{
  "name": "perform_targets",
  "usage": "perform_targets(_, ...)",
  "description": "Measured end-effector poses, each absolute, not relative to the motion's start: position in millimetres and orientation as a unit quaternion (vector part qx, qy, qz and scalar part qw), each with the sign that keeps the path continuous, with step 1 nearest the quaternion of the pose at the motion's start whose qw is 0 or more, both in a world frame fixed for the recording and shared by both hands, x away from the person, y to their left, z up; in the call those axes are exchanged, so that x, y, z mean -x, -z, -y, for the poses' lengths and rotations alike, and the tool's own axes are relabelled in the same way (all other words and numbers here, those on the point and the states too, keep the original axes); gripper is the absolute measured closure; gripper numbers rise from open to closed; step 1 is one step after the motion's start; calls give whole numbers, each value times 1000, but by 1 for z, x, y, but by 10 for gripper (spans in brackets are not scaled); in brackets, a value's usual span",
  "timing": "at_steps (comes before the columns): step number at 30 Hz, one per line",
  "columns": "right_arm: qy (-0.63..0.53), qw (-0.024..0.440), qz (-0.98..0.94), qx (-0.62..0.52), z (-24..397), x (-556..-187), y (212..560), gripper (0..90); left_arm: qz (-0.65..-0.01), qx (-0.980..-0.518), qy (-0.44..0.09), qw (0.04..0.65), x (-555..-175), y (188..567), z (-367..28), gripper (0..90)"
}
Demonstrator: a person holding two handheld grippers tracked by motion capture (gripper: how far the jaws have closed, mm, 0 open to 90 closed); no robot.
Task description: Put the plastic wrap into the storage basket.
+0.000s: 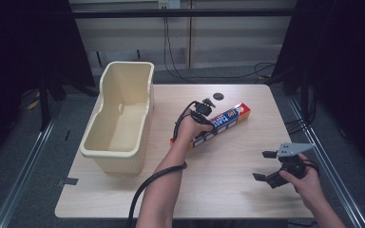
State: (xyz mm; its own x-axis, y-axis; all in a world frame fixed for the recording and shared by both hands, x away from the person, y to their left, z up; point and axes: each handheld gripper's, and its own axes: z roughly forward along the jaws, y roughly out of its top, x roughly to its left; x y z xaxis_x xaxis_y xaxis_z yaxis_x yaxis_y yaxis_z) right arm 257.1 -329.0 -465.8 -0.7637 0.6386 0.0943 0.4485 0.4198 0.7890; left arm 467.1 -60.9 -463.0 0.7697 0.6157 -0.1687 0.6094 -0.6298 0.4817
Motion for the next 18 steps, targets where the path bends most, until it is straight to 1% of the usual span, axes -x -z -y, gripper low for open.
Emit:
perform_targets(4,-429,112,-836,-324,329,-257,466,28,-351,-908,1,230,-466,456,66,362)
perform_targets(7,-430,111,-835,-324,331,-257,465,28,-361,-908,6,214,-466,453,66,378)
perform_targets(9,-429,112,-835,-326,331,-256,466,28,-378,-901,14,213,-465,453,65,385)
perform_targets(11,-431,111,-834,-325,331,-256,466,28,-375,-904,20,204,-466,451,63,391)
perform_targets(18,-428,111,-836,-325,330,-257,466,27,-396,-897,34,192,-465,435,59,401)
